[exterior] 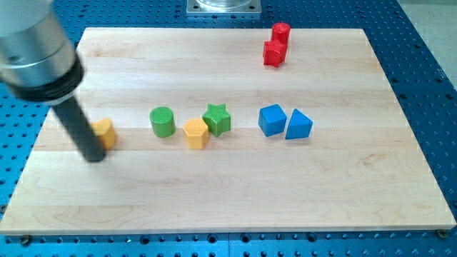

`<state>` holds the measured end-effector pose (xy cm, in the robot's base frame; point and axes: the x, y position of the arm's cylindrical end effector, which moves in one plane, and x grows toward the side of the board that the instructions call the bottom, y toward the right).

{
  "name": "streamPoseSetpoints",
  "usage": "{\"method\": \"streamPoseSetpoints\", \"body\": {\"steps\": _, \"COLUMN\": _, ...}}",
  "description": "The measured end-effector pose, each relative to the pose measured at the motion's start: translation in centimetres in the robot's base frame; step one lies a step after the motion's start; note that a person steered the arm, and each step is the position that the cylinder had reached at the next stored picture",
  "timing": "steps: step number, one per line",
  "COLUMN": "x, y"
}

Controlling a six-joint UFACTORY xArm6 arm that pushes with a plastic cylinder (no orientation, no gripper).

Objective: Place the red blocks and the heart in a vertical row

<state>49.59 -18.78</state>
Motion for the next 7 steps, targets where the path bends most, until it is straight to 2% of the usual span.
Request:
{"method": "streamPoseSetpoints", "body": {"steps": 2, "x": -10.2, "y": 2.0}}
{"method": "streamPoseSetpoints", "body": {"steps": 3, "x": -10.0, "y": -2.3}}
{"method": "streamPoseSetpoints", "body": {"steps": 4, "x": -12.2, "y": -5.4}}
{"method": "streamPoseSetpoints", "body": {"steps": 5, "x": -12.7, "y": -0.2}}
{"method": "streamPoseSetpoints", "body": {"steps": 6, "x": -14.4, "y": 9.0}}
{"method": "streamPoseSetpoints", "body": {"steps": 7, "x": -15.2, "y": 8.6}}
